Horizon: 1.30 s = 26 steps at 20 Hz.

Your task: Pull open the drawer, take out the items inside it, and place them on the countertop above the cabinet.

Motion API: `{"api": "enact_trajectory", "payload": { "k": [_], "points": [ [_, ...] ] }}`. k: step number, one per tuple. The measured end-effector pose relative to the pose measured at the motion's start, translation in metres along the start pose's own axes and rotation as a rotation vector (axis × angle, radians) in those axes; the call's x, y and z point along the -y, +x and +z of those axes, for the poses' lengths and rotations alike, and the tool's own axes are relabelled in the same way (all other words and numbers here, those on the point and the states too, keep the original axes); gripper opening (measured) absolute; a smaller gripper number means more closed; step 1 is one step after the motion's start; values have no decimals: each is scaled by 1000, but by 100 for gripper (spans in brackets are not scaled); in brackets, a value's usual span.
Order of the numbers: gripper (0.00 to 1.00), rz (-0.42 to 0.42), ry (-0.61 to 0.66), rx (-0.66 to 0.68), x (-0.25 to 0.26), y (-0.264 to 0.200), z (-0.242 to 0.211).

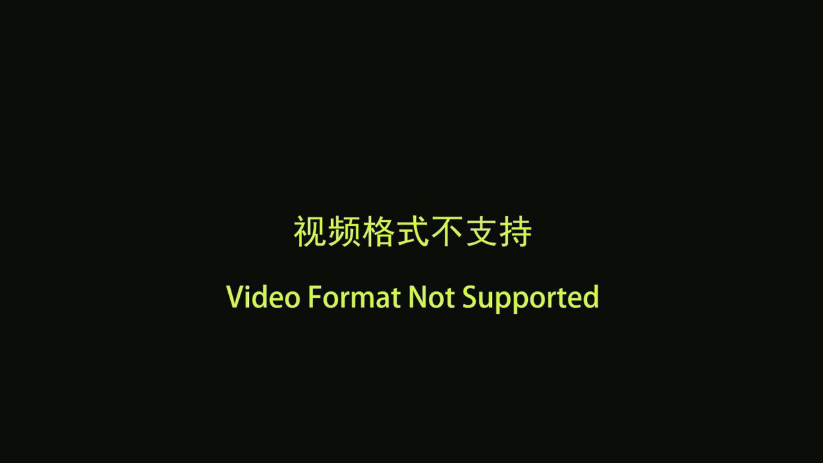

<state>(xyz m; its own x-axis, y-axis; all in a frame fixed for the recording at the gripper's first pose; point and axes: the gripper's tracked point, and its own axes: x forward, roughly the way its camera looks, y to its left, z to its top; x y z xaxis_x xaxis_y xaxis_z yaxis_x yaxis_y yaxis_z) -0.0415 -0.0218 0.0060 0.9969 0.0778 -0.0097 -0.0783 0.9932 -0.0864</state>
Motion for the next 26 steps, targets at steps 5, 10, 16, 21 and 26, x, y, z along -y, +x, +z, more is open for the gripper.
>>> {"api": "enact_trajectory", "payload": {
  "k": [5,10,16,21,26],
  "points": [
    [98,19,73,-1,-2,7,-7],
    [98,35,66,13,-10,9,-10],
    [98,47,79,47,-9,7,-5],
    [98,38,85,45,-1,6,-7],
    [98,39,106,37,1,5,-11]
  ]
}}
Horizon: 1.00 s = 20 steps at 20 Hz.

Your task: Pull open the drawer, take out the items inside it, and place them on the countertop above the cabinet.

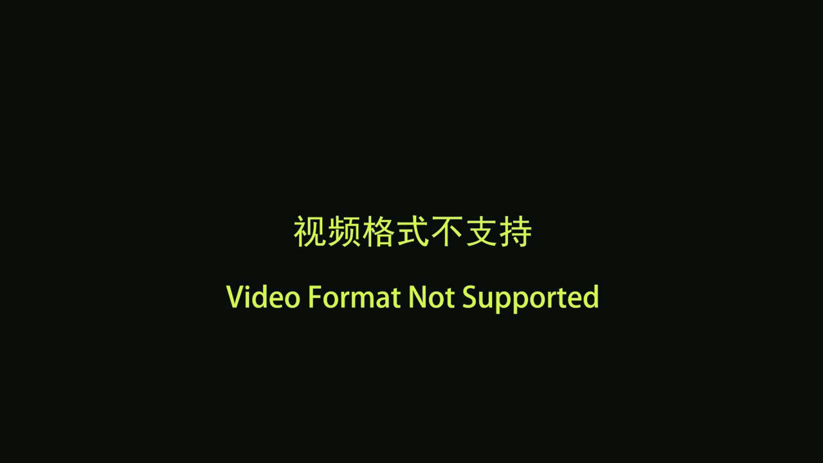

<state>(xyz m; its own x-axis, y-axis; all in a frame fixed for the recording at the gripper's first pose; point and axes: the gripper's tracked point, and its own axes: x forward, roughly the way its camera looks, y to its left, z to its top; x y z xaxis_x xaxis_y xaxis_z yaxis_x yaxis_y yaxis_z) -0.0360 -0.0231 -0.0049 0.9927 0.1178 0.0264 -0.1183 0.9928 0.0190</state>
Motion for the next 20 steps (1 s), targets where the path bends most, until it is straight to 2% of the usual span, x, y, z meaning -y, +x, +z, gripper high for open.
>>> {"api": "enact_trajectory", "payload": {
  "k": [11,16,20],
  "points": [
    [98,6,3,16,1,-3,6],
    [98,47,26,27,-7,0,3],
    [98,80,-4,42,-19,1,10]
  ]
}}
